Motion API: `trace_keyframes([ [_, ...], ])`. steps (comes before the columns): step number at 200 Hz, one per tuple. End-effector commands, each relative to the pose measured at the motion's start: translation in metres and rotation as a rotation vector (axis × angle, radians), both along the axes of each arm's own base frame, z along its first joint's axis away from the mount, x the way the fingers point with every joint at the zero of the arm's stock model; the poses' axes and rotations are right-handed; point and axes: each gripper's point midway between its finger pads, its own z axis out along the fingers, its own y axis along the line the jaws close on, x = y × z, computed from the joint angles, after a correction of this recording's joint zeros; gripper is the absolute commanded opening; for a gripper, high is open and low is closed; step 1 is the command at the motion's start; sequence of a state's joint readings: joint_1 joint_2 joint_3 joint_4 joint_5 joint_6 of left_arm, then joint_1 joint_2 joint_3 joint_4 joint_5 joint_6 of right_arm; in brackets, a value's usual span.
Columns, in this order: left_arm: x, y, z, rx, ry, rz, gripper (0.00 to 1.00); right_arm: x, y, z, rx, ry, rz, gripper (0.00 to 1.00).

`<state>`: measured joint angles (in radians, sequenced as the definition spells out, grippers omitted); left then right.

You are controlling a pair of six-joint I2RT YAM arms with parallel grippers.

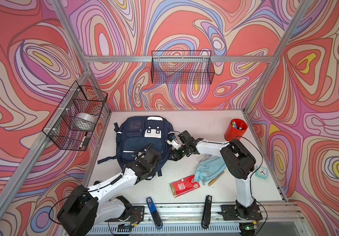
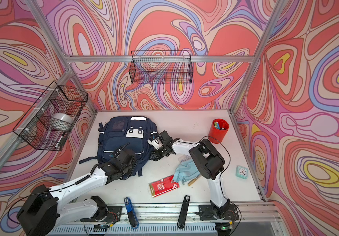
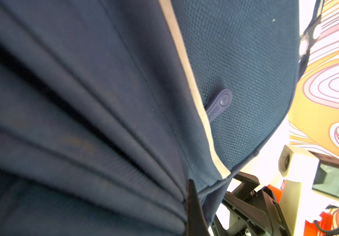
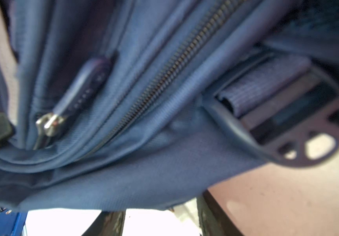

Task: Pack books, pencil case, and school supplies into a backpack
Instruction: Zip the student bag at the center of the table.

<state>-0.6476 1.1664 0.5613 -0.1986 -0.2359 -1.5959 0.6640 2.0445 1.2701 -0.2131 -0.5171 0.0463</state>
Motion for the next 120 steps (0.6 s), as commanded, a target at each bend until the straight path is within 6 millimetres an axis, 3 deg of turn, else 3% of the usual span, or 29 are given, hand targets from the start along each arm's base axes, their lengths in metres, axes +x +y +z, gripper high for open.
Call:
trace_keyframes([
  [1,0.001,-0.005,0.009,0.007,-0.005,-0.041,0.00,-0.002,0.003,-0.013,0.028,-0.009,0.014,0.55],
  [29,-0.001,-0.002,0.011,0.010,-0.007,-0.036,0.00,0.002,0.009,-0.016,0.058,-0.022,0.013,0.41],
  [76,0.002,0.003,0.023,0.011,-0.039,-0.029,0.00,-0.002,-0.004,-0.009,0.026,-0.052,-0.014,0.00],
  [120,-0.004,0.012,0.025,0.039,-0.015,-0.041,0.00,0.002,-0.017,-0.009,-0.077,-0.086,0.001,0.00],
])
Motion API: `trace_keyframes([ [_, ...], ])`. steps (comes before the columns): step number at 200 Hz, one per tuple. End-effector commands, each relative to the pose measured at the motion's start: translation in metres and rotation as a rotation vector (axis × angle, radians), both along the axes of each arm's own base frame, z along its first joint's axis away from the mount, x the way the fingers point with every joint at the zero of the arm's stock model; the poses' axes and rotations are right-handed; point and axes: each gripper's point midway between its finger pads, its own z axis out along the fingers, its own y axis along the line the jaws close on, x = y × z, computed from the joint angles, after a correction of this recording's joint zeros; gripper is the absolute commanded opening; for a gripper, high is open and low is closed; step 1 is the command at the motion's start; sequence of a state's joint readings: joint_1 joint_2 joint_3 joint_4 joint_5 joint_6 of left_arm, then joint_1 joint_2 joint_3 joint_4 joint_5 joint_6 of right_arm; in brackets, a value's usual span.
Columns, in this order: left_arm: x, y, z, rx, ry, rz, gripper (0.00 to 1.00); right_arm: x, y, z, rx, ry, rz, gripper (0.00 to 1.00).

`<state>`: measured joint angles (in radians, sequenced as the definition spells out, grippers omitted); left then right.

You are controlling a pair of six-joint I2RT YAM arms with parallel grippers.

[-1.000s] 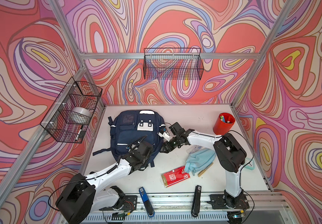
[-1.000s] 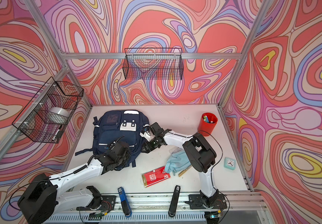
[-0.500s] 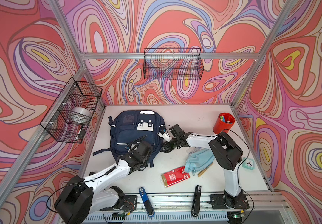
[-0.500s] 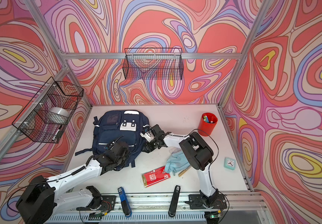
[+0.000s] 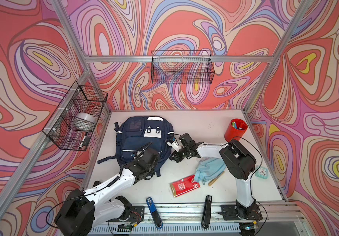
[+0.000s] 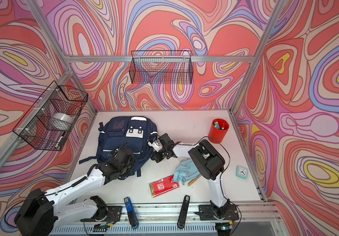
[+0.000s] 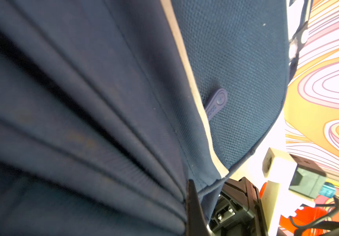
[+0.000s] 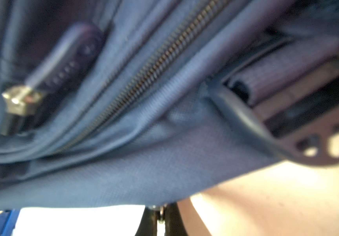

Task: Pack books, pencil case, and school supplies into a backpack
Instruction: Zip the student bag at the center of the table.

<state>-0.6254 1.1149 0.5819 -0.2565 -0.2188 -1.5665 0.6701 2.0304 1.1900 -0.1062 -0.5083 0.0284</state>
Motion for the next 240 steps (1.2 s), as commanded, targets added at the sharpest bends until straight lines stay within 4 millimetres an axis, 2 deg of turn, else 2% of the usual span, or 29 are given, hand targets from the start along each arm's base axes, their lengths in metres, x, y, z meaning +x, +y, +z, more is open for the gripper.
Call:
trace_keyframes([
  [1,-0.003,0.007,0.012,0.038,-0.009,-0.029,0.00,0.007,-0.016,-0.001,-0.094,-0.038,-0.015,0.00],
  [26,-0.003,0.008,0.016,0.032,-0.014,-0.050,0.00,0.015,-0.015,0.003,-0.074,-0.027,-0.021,0.00],
  [92,-0.009,0.015,0.046,0.032,-0.068,-0.116,0.00,0.062,-0.031,0.003,-0.083,-0.019,-0.083,0.00],
  [152,-0.010,0.024,0.052,0.032,-0.085,-0.108,0.00,0.112,-0.068,-0.009,-0.151,-0.010,-0.229,0.00],
  [171,-0.008,0.017,0.049,0.006,-0.085,-0.122,0.00,0.116,-0.072,-0.005,-0.150,-0.014,-0.237,0.00],
  [186,0.000,0.003,0.049,-0.024,-0.108,-0.175,0.00,0.116,-0.070,0.007,-0.130,-0.034,-0.228,0.00],
  [197,0.007,-0.006,0.051,-0.016,-0.123,-0.214,0.29,0.114,-0.068,0.016,-0.111,-0.054,-0.217,0.00],
  [201,0.009,-0.009,0.052,-0.009,-0.127,-0.227,0.37,0.113,-0.069,0.018,-0.109,-0.059,-0.213,0.00],
  [220,0.018,-0.015,0.061,0.019,-0.145,-0.267,0.46,0.109,-0.070,0.028,-0.116,-0.083,-0.176,0.00],
  [235,0.022,-0.014,0.075,0.042,-0.186,-0.270,0.64,0.107,-0.073,0.030,-0.142,-0.089,-0.157,0.00],
  [240,0.023,-0.012,0.081,0.053,-0.205,-0.271,0.71,0.107,-0.074,0.031,-0.147,-0.089,-0.156,0.04],
])
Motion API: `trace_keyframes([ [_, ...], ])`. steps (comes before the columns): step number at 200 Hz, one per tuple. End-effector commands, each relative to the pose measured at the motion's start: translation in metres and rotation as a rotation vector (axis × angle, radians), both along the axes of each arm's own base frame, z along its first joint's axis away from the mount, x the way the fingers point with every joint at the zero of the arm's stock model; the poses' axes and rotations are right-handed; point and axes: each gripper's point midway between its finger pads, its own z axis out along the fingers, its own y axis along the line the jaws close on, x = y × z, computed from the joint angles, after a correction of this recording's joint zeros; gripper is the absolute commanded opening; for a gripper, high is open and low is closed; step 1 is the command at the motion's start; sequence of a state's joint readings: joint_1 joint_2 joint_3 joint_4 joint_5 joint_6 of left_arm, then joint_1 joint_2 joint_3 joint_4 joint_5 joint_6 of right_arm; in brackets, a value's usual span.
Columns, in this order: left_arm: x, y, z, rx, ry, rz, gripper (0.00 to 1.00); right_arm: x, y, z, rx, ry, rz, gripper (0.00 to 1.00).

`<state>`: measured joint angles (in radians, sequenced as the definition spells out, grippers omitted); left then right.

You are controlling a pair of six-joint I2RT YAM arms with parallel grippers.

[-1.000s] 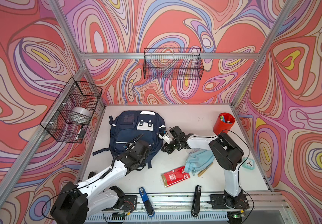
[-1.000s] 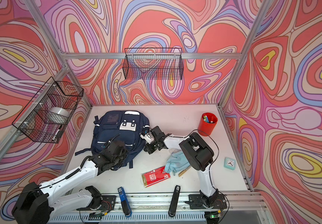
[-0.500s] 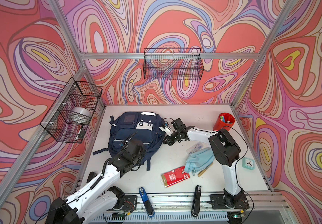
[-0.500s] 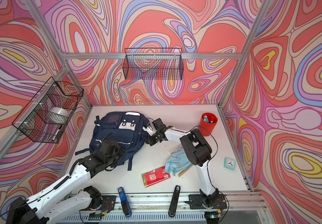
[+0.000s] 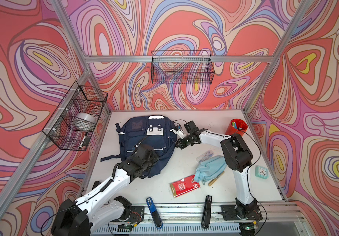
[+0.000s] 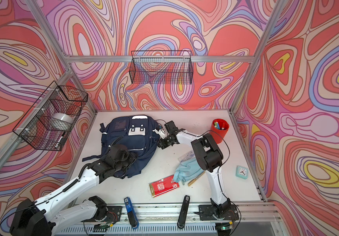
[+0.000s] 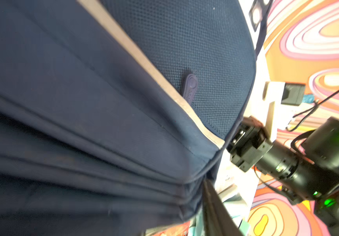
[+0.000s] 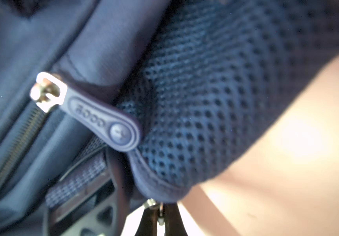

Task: Pack books, pencil case, and school supplies into a backpack
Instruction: Zip the student bag at the center of the table, then unzip the student bag at the center of the table.

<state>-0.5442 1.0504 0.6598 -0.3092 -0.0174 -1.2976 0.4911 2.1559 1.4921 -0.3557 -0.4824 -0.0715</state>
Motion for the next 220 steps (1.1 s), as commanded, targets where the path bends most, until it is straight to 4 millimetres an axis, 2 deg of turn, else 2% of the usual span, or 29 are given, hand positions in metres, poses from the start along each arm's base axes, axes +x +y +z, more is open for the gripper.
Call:
trace_keyframes([
  [1,0.019,0.002,0.044,0.037,-0.159,-0.020,0.73,0.012,-0.025,0.020,-0.079,-0.067,-0.034,0.05],
  [24,0.021,0.019,0.076,0.132,-0.259,-0.011,1.00,0.016,-0.036,0.030,-0.125,-0.101,-0.077,0.40],
  [33,0.021,0.025,0.088,0.173,-0.296,-0.017,1.00,0.019,-0.041,0.038,-0.139,-0.143,-0.104,0.48],
  [51,0.024,0.023,0.107,0.223,-0.361,-0.092,1.00,0.026,-0.052,0.064,-0.154,-0.245,-0.144,0.55],
  [58,0.026,0.016,0.114,0.228,-0.390,-0.151,1.00,0.027,-0.052,0.075,-0.146,-0.276,-0.146,0.57],
  [71,0.030,-0.006,0.125,0.241,-0.445,-0.307,0.97,0.027,-0.048,0.094,-0.111,-0.345,-0.120,0.76],
  [74,0.031,-0.010,0.126,0.247,-0.448,-0.334,0.97,0.027,-0.047,0.097,-0.101,-0.364,-0.107,0.78],
  [85,0.036,-0.017,0.123,0.286,-0.421,-0.394,0.97,0.028,-0.041,0.107,-0.060,-0.445,-0.063,0.78],
  [101,0.048,-0.021,0.109,0.361,-0.363,-0.450,0.96,0.027,-0.029,0.107,-0.039,-0.489,0.043,0.78],
  [131,0.069,-0.021,0.086,0.433,-0.307,-0.527,0.90,0.034,-0.009,0.090,-0.029,-0.455,0.165,0.70],
  [143,0.076,-0.015,0.074,0.463,-0.265,-0.525,0.86,0.038,-0.003,0.082,-0.018,-0.438,0.185,0.70],
  [167,0.086,-0.009,0.054,0.533,-0.226,-0.522,0.83,0.040,0.005,0.072,-0.003,-0.423,0.233,0.65],
  [196,0.096,-0.012,0.028,0.551,-0.177,-0.543,0.79,0.035,0.017,0.066,0.047,-0.420,0.306,0.54],
  [220,0.103,-0.017,0.013,0.534,-0.163,-0.548,0.75,0.036,0.022,0.053,0.043,-0.398,0.337,0.53],
])
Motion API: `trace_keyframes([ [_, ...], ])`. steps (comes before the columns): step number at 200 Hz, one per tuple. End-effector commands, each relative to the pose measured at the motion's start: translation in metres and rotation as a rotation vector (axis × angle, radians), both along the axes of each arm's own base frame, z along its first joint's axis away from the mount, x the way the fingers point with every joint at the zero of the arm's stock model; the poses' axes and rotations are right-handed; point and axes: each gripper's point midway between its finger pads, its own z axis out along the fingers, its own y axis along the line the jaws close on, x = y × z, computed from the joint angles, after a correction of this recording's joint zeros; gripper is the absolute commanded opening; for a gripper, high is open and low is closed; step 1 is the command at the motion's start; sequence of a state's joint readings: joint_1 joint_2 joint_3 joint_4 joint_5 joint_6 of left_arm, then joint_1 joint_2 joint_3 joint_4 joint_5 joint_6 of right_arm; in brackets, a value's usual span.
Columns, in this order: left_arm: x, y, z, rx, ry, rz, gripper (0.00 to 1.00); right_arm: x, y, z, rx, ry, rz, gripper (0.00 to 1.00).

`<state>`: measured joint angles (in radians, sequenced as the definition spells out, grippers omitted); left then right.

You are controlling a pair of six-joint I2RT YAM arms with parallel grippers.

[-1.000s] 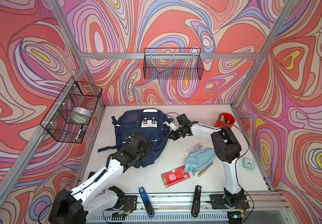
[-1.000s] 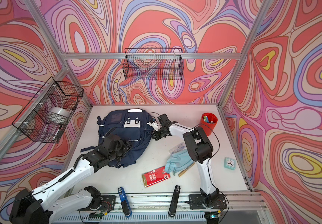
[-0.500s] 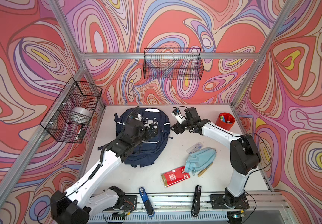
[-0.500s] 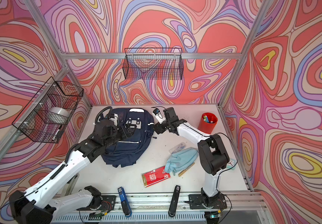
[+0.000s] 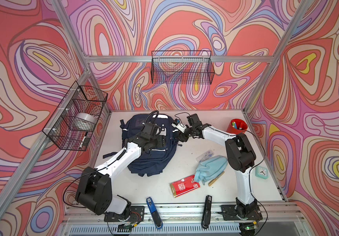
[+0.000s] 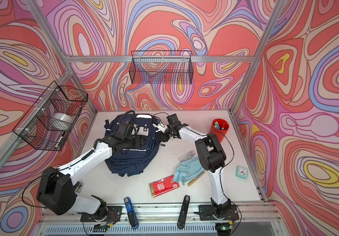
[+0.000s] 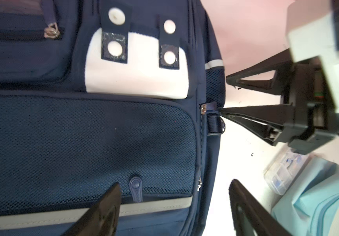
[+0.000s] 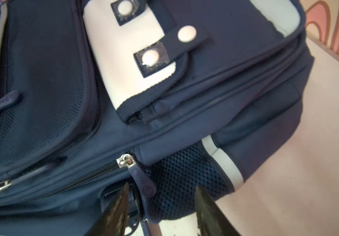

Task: Pack books, pencil case, and school supplies into a backpack
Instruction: Unzip the student bag at the center of the table.

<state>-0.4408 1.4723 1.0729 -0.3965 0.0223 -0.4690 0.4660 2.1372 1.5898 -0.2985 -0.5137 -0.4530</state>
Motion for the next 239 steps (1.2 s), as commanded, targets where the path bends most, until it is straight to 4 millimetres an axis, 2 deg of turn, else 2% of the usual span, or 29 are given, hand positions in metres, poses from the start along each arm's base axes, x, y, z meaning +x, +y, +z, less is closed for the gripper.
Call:
trace_keyframes([
  [1,0.012,-0.002,-0.003,0.010,-0.018,-0.013,0.75,-0.001,0.013,-0.003,0.019,-0.001,0.078,0.53],
  [13,0.015,-0.003,-0.010,0.000,0.000,-0.011,0.71,0.001,0.014,-0.010,0.001,0.002,0.089,0.52],
  [40,0.018,-0.001,-0.019,0.005,0.010,0.002,0.70,0.002,0.017,-0.020,-0.010,0.039,0.114,0.48],
  [57,0.019,0.003,-0.025,0.025,0.020,0.023,0.70,-0.003,0.021,-0.025,-0.005,0.063,0.133,0.48],
  [95,0.021,-0.004,-0.043,0.000,0.054,0.021,0.69,-0.012,0.030,-0.035,-0.039,0.112,0.174,0.47],
  [119,0.019,-0.001,-0.056,-0.009,0.077,0.061,0.66,-0.021,0.034,-0.041,-0.042,0.107,0.184,0.47],
  [130,0.023,-0.003,-0.056,-0.034,0.056,0.073,0.65,-0.025,0.036,-0.045,-0.055,0.104,0.192,0.46],
  [155,0.024,-0.005,-0.061,-0.044,0.070,0.080,0.65,-0.026,0.039,-0.050,-0.055,0.145,0.189,0.38],
  [170,0.026,-0.006,-0.059,-0.048,0.066,0.078,0.65,-0.026,0.039,-0.050,-0.054,0.146,0.187,0.27],
  [191,0.028,-0.004,-0.054,-0.042,0.053,0.089,0.65,-0.031,0.037,-0.046,-0.047,0.165,0.184,0.19],
  [219,0.029,-0.003,-0.052,-0.038,0.047,0.097,0.65,-0.042,0.035,-0.043,-0.047,0.172,0.187,0.18],
  [231,0.030,-0.003,-0.051,-0.039,0.046,0.098,0.66,-0.041,0.034,-0.044,-0.048,0.178,0.165,0.28],
  [239,0.031,-0.003,-0.049,-0.040,0.042,0.098,0.66,-0.039,0.033,-0.046,-0.058,0.180,0.148,0.31],
])
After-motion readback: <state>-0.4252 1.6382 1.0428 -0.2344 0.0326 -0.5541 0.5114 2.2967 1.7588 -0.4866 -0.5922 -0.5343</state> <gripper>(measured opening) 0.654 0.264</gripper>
